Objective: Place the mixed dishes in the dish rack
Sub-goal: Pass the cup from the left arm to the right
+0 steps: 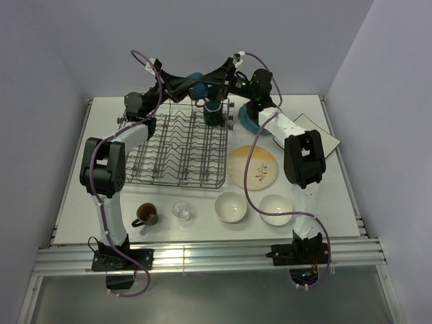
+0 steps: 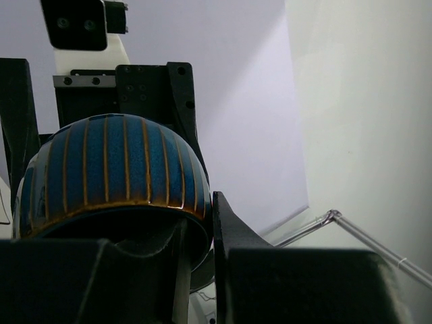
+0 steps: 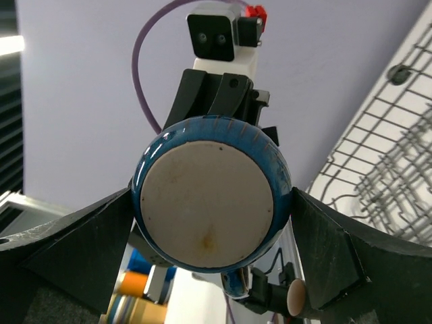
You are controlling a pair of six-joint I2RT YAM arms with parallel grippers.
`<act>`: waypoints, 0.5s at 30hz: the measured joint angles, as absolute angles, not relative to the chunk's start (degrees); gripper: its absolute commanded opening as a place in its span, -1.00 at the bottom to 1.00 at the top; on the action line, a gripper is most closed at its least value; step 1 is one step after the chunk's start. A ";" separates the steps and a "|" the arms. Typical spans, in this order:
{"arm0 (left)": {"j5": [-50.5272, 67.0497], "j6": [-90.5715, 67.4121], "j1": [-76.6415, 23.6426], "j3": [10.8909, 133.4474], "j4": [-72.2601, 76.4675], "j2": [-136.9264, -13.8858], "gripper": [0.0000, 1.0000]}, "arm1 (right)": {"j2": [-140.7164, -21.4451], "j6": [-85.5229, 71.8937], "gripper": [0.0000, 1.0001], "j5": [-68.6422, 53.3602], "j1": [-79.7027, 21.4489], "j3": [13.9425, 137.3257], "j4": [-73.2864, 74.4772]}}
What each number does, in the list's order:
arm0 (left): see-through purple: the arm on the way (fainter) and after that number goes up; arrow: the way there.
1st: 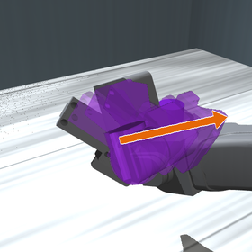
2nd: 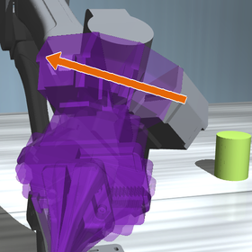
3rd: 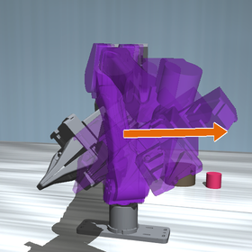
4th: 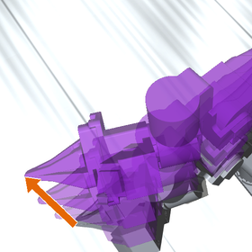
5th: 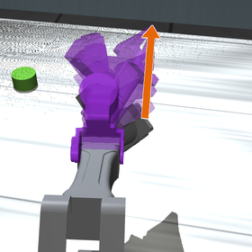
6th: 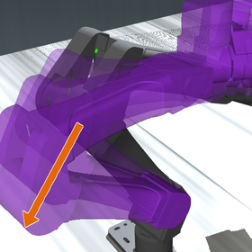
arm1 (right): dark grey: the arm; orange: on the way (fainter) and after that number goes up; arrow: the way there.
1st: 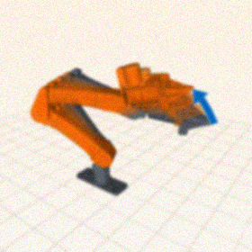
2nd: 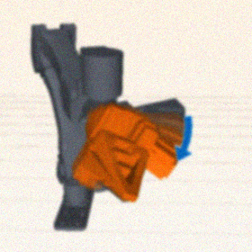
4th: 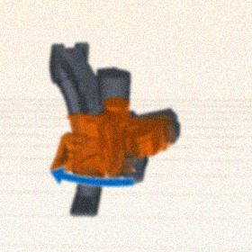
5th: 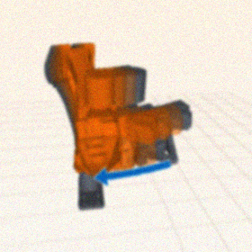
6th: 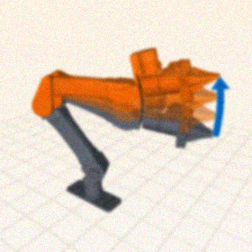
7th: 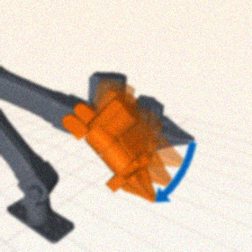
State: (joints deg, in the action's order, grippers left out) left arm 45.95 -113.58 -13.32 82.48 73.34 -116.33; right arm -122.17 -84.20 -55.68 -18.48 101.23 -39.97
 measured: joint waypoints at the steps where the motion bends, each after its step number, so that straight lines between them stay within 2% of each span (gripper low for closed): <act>1: 46.28 -113.51 -13.32 82.78 73.47 -116.33 -1.00 | -122.72 -85.69 1.00 -56.03 -18.48 101.23 -42.35; 8: 47.79 -113.60 -13.32 83.00 73.80 -116.33 -0.99 | -123.28 -86.80 0.99 -57.30 -18.48 100.62 -45.82; 15: 48.14 -113.40 -13.30 83.00 73.76 -116.53 -1.00 | -123.02 -81.60 1.00 -57.78 -18.44 102.37 -40.34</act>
State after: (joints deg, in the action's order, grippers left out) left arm 48.14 -113.40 -13.30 83.00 73.76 -116.53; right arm -123.02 -81.60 -57.78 -18.44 102.37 -40.34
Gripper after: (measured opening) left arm 0.186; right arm 1.001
